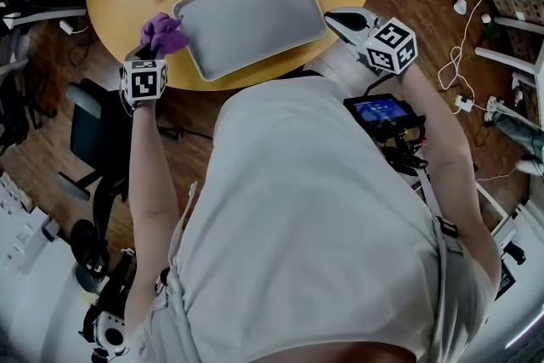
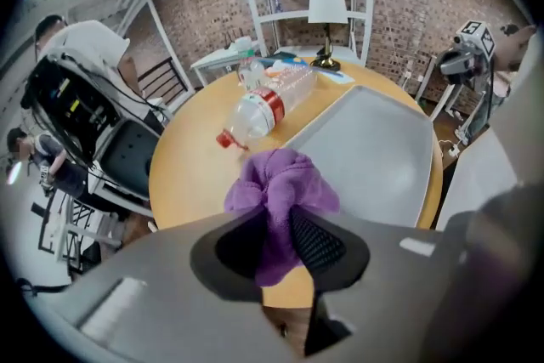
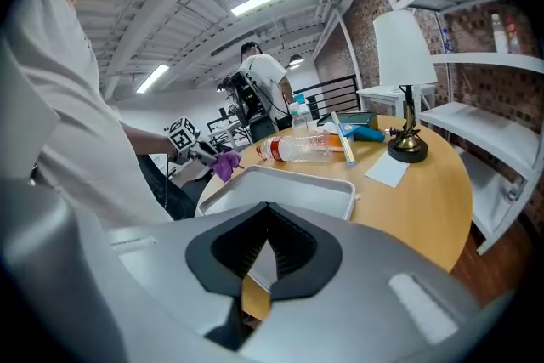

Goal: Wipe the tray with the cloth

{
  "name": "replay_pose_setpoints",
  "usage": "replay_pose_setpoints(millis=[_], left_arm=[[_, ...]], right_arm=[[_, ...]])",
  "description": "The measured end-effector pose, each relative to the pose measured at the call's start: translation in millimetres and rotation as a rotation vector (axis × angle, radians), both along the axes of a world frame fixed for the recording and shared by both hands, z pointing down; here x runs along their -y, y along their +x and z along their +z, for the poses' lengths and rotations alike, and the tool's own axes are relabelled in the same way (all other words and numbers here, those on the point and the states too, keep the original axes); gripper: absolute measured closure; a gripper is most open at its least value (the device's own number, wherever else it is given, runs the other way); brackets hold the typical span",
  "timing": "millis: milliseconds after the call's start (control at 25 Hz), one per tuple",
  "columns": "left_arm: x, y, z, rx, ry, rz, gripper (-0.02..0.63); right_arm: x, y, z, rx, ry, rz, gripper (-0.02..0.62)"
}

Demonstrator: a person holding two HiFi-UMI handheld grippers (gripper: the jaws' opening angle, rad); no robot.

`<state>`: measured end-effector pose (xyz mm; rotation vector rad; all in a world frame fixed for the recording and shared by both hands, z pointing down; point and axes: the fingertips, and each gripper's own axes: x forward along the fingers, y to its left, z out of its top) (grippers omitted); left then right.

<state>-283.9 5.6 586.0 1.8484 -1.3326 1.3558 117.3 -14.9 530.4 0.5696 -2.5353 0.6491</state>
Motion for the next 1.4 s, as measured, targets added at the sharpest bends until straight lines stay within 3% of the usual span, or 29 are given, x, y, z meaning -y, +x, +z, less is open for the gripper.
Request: replay_pose_setpoints(millis=[160,240,640,800,920,1040,1200,1400], left_arm=[[-23.7,1.3,74.1,-0.086,-0.167,-0.057,0.512],[-27.2,-6.0,89.1,-0.064,-0.205,-0.079,0.513],[-23.6,-15.2,113.9,-0.034,-0.258,-0.046,0.507],[-18.7,-20.6,106.1,-0.085,-0.225,-0.093,0.44],[-15.6,-20.5,73.8,-0.118,-0.142,-0.152,0.439],[-5.1,-6.4,15.8,-0.192,0.027,-0.176,0.444],[16.6,40.8,-60.7,-0.397,0.309,-0.076,0.576],[27.8,89.2,-110.5,-0.636,0.459,-0.016,0.604]], right_arm=[[1.2,1.8,-3.1,-0.004,0.002,-0.002,0.592],[-0.4,3.9,-6.2,-0.011,0.004,0.007,0.592],[-1.7,-1.9,-6.6,-0.011,0.007,0.021,0.592],[7.0,-9.4,-3.0,-0.005,0.018,0.017,0.592],[14.0,-9.8,-6.9,-0.012,0.039,0.011,0.592],[23.8,-11.3,-13.1,-0.017,0.069,0.01,0.592],[36.6,-26.0,-24.5,0.0,0.125,-0.01,0.592],[46.0,-48.6,-47.0,0.021,0.22,-0.064,0.594]])
